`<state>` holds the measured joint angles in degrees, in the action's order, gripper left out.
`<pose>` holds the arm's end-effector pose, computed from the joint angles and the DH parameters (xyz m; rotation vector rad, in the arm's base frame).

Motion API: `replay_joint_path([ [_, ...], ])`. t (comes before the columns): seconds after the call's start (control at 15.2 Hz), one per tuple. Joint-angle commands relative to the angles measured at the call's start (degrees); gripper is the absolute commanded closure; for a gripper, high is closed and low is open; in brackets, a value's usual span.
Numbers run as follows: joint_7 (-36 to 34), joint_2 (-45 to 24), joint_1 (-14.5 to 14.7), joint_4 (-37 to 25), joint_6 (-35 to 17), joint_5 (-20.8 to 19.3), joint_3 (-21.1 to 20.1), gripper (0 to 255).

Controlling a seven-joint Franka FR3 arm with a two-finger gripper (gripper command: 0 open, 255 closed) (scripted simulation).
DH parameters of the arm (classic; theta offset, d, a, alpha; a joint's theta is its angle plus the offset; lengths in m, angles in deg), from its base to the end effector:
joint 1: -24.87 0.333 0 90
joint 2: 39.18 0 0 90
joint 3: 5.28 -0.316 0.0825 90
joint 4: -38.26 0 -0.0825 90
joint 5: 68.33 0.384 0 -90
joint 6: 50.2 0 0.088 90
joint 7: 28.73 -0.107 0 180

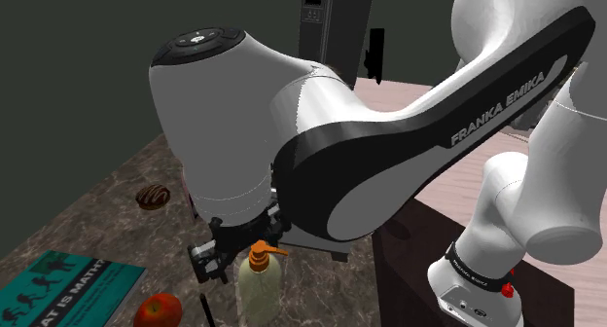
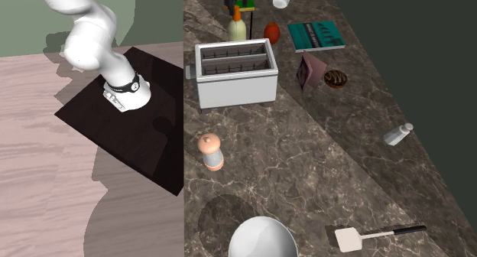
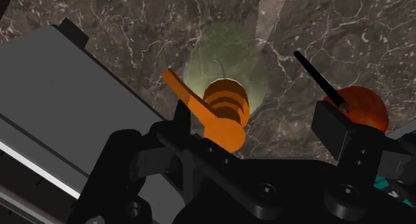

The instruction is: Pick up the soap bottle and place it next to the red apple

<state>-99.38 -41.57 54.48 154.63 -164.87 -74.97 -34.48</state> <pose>0.2935 0.4674 0.4230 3.0369 -0.2350 0.0722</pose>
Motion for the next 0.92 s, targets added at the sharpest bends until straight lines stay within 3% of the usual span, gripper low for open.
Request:
replay_joint_path([
  [0.0,0.0,0.0,0.0,0.0,0.0,0.0,0.0,0],
  [0.33,0.8,1.6,0.14,-5.69,7.05,1.15,-0.21,0],
  [0.86,0.8,1.6,0.14,-5.69,7.05,1.15,-0.21,0],
])
